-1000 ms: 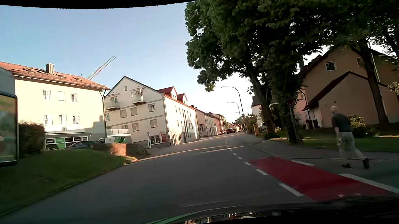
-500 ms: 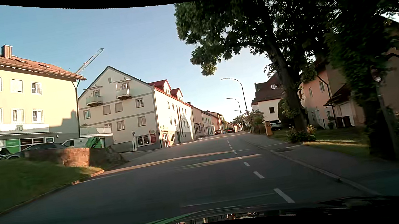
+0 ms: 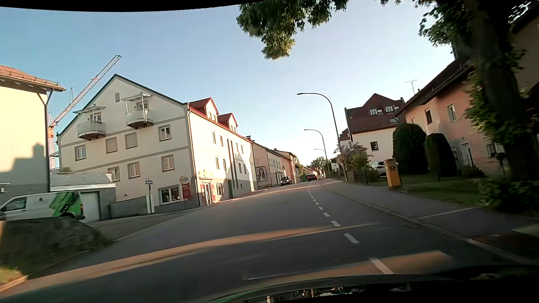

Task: Follow the waypoints while adhering to traffic rules and regulations

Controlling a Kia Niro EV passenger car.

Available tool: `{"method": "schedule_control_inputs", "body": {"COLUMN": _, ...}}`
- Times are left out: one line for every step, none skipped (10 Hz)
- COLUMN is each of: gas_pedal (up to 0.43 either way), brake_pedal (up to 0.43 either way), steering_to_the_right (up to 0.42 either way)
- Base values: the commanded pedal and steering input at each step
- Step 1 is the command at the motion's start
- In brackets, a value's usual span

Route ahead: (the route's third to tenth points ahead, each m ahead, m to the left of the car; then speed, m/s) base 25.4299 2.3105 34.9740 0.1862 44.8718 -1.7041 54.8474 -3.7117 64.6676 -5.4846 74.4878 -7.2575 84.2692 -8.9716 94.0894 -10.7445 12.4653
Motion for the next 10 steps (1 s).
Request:
{"method": "schedule_control_inputs", "body": {"gas_pedal": 0.138, "brake_pedal": 0.0, "steering_to_the_right": 0.017}}
{"method": "schedule_control_inputs", "body": {"gas_pedal": 0.138, "brake_pedal": 0.0, "steering_to_the_right": 0.017}}
{"method": "schedule_control_inputs", "body": {"gas_pedal": 0.138, "brake_pedal": 0.0, "steering_to_the_right": 0.016}}
{"method": "schedule_control_inputs", "body": {"gas_pedal": 0.138, "brake_pedal": 0.0, "steering_to_the_right": 0.016}}
{"method": "schedule_control_inputs", "body": {"gas_pedal": 0.138, "brake_pedal": 0.0, "steering_to_the_right": 0.016}}
{"method": "schedule_control_inputs", "body": {"gas_pedal": 0.138, "brake_pedal": 0.0, "steering_to_the_right": 0.015}}
{"method": "schedule_control_inputs", "body": {"gas_pedal": 0.138, "brake_pedal": 0.0, "steering_to_the_right": 0.015}}
{"method": "schedule_control_inputs", "body": {"gas_pedal": 0.138, "brake_pedal": 0.0, "steering_to_the_right": 0.016}}
{"method": "schedule_control_inputs", "body": {"gas_pedal": 0.138, "brake_pedal": 0.0, "steering_to_the_right": 0.015}}
{"method": "schedule_control_inputs", "body": {"gas_pedal": 0.138, "brake_pedal": 0.0, "steering_to_the_right": 0.016}}
